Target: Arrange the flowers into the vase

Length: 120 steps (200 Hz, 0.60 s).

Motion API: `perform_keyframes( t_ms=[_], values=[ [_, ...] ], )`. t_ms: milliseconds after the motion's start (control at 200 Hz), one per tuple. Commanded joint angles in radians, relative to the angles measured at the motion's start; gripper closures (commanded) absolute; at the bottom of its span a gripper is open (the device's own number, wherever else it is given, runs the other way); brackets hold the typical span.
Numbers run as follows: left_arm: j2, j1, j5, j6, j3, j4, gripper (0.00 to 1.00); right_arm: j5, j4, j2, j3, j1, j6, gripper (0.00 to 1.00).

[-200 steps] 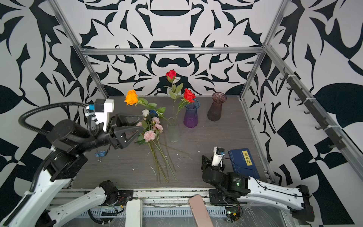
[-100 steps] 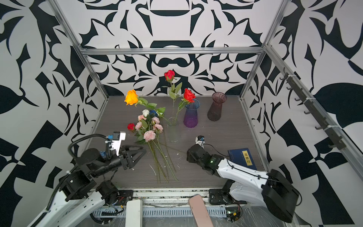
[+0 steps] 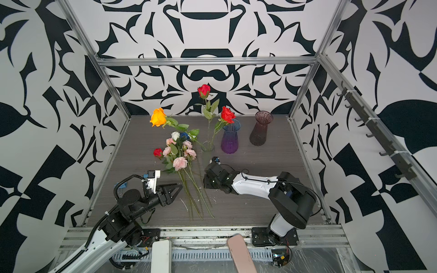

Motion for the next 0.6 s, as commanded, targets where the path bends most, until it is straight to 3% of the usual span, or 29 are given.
perform_keyframes(
  t_ms=[0, 205, 595],
  values=[
    [-0.017, -0.001, -0.077, -0.025, -0.023, 0.048, 0.23, 0.08, -0.124, 0.007, 0.106, 0.069, -0.081, 0.52],
    [0.001, 0.0, -0.125, -0.028, -0.031, 0.043, 0.2, 0.224, -0.317, 0.065, 0.231, 0.201, -0.178, 0.56],
    [-0.003, 0.001, -0.166, -0.065, -0.044, 0.023, 0.2, 0.171, -0.248, -0.035, 0.091, 0.199, -0.196, 0.62]
  ],
)
